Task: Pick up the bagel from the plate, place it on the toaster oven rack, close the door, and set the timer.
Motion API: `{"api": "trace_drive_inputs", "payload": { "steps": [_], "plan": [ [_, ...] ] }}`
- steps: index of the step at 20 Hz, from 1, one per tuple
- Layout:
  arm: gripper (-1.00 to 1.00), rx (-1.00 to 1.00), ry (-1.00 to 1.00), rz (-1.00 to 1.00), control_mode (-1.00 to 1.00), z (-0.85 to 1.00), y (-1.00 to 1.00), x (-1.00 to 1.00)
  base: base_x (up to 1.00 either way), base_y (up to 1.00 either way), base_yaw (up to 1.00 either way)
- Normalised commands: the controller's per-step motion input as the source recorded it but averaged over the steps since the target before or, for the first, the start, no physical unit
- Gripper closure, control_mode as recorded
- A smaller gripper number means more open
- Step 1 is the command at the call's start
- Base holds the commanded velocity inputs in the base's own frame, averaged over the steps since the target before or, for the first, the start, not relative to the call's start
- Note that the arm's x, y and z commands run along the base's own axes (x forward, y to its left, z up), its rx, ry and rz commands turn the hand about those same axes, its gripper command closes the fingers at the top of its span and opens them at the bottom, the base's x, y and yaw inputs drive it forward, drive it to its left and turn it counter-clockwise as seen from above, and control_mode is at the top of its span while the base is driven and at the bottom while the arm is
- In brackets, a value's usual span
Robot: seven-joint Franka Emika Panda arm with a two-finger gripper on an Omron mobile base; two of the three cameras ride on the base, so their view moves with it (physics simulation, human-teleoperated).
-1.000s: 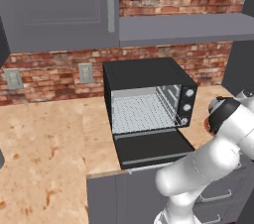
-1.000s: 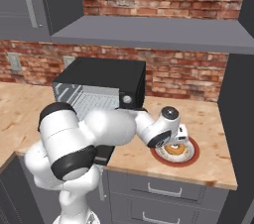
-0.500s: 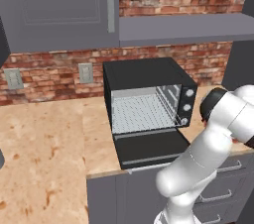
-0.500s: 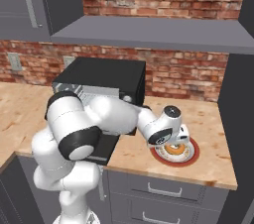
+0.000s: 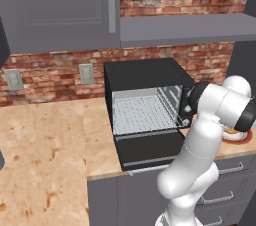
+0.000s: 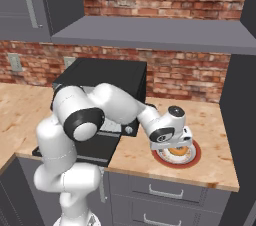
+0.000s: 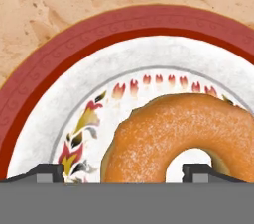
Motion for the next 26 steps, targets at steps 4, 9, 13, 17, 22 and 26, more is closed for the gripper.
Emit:
{"api": "trace_drive_inputs", "payload": {
  "steps": [4, 9, 13, 17, 22, 26],
  "plan": [
    [1.0, -0.02, 0.01, 0.01, -1.0, -0.02, 0.04, -0.05, 0.0, 0.0, 0.0],
    [1.0, -0.01, -0.06, 0.0, -1.0, 0.24, 0.25, -0.4, 0.0, 0.0, 0.0],
    [1.0, -0.06, -0.16, 0.0, -1.0, 0.59, 0.62, -0.49, 0.0, 0.0, 0.0],
    [1.0, -0.14, -0.18, 0.0, -1.0, 0.84, 0.83, -0.6, 0.0, 0.0, 0.0],
    [1.0, -0.17, -0.07, 0.0, -1.0, 0.82, 0.97, -0.75, 0.0, 0.0, 0.0],
    [1.0, -0.15, 0.0, 0.0, -1.0, 0.81, 1.0, -0.74, 0.0, 0.0, 0.0]
  ]
}}
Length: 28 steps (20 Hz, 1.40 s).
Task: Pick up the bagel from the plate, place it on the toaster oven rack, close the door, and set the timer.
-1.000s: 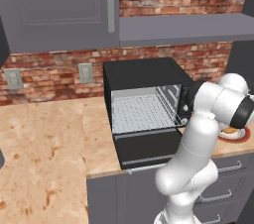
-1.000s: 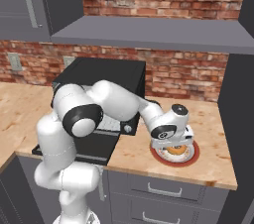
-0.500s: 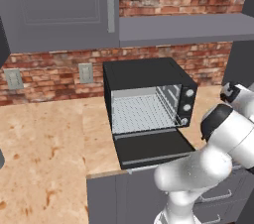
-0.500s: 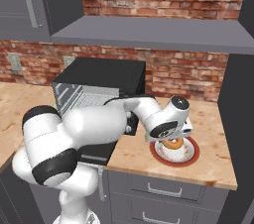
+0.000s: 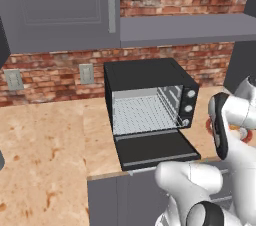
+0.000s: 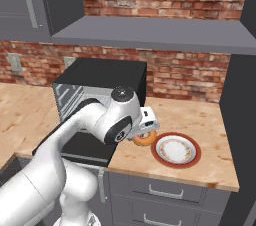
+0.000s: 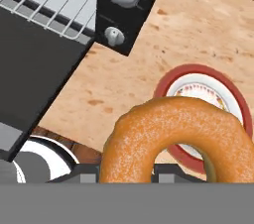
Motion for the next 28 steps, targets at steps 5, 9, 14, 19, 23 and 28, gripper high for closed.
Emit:
{"api": "trace_drive_inputs", "payload": {
  "steps": [5, 9, 14, 19, 23, 28],
  "plan": [
    [1.0, 0.0, 0.0, 0.0, -1.0, 0.84, 1.0, -0.41, 0.0, 0.0, 0.0],
    [1.0, 0.0, -0.01, 0.0, -1.0, 0.98, 0.91, -0.22, 0.0, 0.0, 0.0],
    [1.0, 0.0, -0.01, 0.0, -1.0, 0.87, 0.67, -0.11, 0.0, 0.0, 0.0],
    [1.0, 0.08, 0.0, 0.0, -1.0, 0.21, 0.45, 0.02, 0.0, 0.0, 0.0],
    [1.0, 0.15, 0.0, 0.0, -1.0, -0.08, 0.23, 0.03, 0.0, 0.0, 0.0],
    [1.0, 0.05, -0.03, 0.0, -1.0, -0.17, 0.36, 0.08, 0.0, 0.0, 0.0]
  ]
}}
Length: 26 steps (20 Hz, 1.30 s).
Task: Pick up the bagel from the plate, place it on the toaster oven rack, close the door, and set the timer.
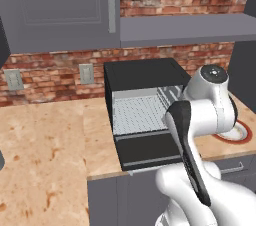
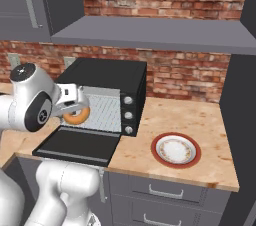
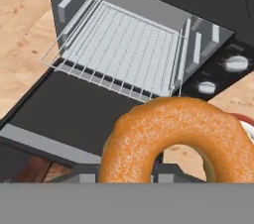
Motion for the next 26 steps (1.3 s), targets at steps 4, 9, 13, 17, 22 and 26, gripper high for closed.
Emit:
{"api": "trace_drive_inputs", "payload": {
  "steps": [4, 9, 13, 17, 22, 26],
  "plan": [
    [1.0, 0.01, -0.01, -0.01, -1.0, -0.19, 0.4, 0.11, 0.0, 0.0, 0.0],
    [1.0, 0.04, 0.0, -0.02, -1.0, -0.22, 0.2, 0.24, 0.0, 0.0, 0.0],
    [1.0, 0.1, 0.0, -0.01, -1.0, -0.24, 0.04, 0.39, 0.0, 0.0, 0.0],
    [1.0, 0.09, 0.0, -0.01, -1.0, -0.27, 0.03, 0.4, 0.0, 0.0, 0.0],
    [1.0, 0.01, 0.0, -0.03, -1.0, -0.27, 0.14, 0.27, 0.0, 0.0, 0.0],
    [1.0, 0.0, 0.0, -0.04, -1.0, -0.16, 0.16, 0.27, 0.0, 0.0, 0.0]
  ]
}}
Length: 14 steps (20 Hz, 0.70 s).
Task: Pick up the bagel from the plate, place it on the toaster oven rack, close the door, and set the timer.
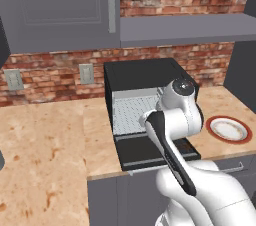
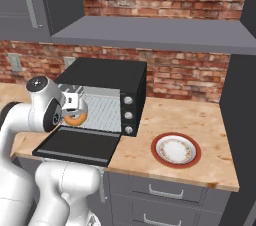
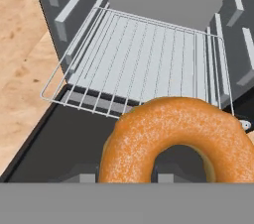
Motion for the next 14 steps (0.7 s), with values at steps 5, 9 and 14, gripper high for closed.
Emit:
{"api": "trace_drive_inputs", "payload": {
  "steps": [5, 9, 14],
  "plan": [
    [1.0, 0.0, 0.01, -0.04, -1.0, -0.13, 0.03, 0.35, 0.0, 0.0, 0.0],
    [1.0, 0.0, 0.0, -0.02, -1.0, -0.19, 0.0, 0.38, 0.0, 0.0, 0.0],
    [1.0, 0.0, 0.0, -0.01, -1.0, -0.1, 0.0, 0.32, 0.0, 0.0, 0.0]
  ]
}}
